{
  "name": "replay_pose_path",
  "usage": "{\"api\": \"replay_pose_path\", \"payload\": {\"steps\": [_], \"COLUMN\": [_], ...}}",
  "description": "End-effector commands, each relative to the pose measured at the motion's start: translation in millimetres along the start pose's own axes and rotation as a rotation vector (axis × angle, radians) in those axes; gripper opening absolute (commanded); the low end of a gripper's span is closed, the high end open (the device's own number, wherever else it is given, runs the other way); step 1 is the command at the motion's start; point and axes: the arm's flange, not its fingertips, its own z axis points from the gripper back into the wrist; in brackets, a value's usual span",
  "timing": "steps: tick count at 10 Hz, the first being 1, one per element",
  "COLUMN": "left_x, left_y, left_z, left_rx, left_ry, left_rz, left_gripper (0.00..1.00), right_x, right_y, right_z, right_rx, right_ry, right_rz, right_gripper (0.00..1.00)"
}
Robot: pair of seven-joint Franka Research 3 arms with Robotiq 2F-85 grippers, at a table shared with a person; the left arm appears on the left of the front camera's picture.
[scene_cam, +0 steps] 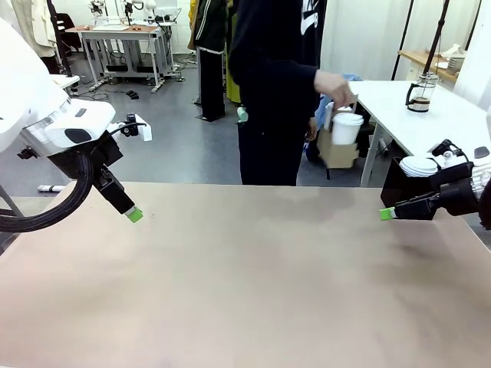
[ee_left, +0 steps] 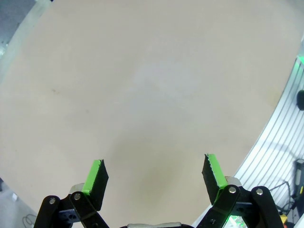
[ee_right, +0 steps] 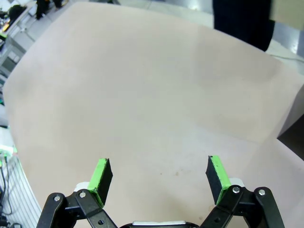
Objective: Pour a drink into a cup and package it in a carrier.
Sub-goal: Insert the held 600 ml Paper Cup into the Cup Carrier.
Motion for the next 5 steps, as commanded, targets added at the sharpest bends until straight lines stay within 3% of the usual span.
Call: {"api": "replay_pose_path", "payload": {"steps": [1,5], "left_x": [-0.6,-0.6], "left_y": [-0.6,-0.6], "left_z": [-1.1,-1.1], "left_rx": [0.002,0.002], "left_ry": [0.001,0.001], "left_rz": [0.002,0.002], "left_gripper": [1.00,1.00], "right_x": [-0.1,-0.1], "right_y": [0.6,0.6], "right_z": [-0.5,-0.5], "right_rx": [0.009,0.009], "right_ry": [-0.019,-0.019], "right_rz": [0.013,0.013], "right_gripper": [1.00,1.00]}}
